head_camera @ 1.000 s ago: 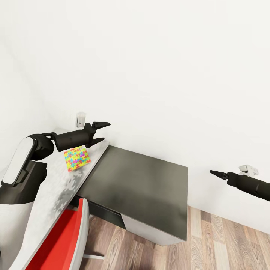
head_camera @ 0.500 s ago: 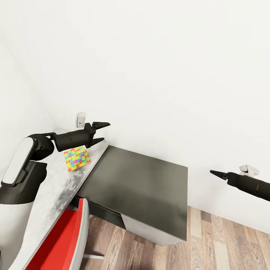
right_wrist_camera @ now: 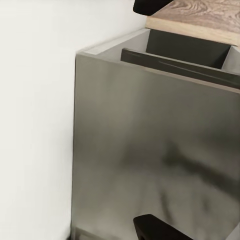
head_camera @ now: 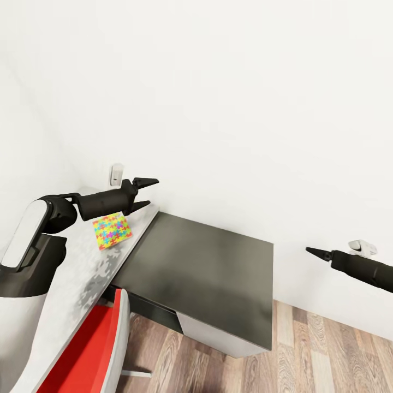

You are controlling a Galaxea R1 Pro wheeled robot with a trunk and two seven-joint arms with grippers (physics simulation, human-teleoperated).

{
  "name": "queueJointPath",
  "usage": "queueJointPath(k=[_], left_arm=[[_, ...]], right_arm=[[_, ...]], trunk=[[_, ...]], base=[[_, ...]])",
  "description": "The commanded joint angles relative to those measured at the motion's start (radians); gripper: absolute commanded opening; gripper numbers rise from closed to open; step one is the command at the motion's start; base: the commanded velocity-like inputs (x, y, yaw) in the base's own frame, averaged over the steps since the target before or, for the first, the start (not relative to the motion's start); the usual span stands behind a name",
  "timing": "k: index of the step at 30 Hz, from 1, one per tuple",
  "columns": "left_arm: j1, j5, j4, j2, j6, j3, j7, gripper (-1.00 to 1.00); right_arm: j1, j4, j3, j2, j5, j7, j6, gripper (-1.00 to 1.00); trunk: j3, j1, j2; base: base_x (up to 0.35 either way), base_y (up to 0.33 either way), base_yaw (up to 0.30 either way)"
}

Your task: Put all the toys in the child's room - the three board games (two on the bed and one on the table), the two jigsaw puzzles on the table, and the tennis ball on the table - inside the toy box on the table in the child's room.

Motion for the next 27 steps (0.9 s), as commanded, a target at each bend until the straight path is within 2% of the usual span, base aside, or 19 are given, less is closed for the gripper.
queueJointPath(k=[1, 13, 27], left_arm=[[-0.001, 0.011, 0.000, 0.003, -0.001, -0.001, 0.010, 1.00], [0.003, 0.011, 0.000, 0.013, -0.002, -0.001, 0.007, 1.00], [0.008, 0.011, 0.000, 0.014, -0.003, 0.000, 0.004, 1.00]], right_arm=[[-0.001, 0.000, 0.000, 0.000, 0.010, 0.010, 0.004, 1.00], [-0.001, -0.001, 0.037, -0.002, 0.010, 0.009, 0.005, 1.00], [-0.001, -0.001, 0.048, -0.002, 0.010, 0.009, 0.005, 1.00]], trunk=[[-0.002, 0.001, -0.002], [-0.002, 0.001, -0.002], [-0.002, 0.001, -0.002]], base=[[0.022, 0.000, 0.000], [0.110, 0.000, 0.000], [0.033, 0.000, 0.000]])
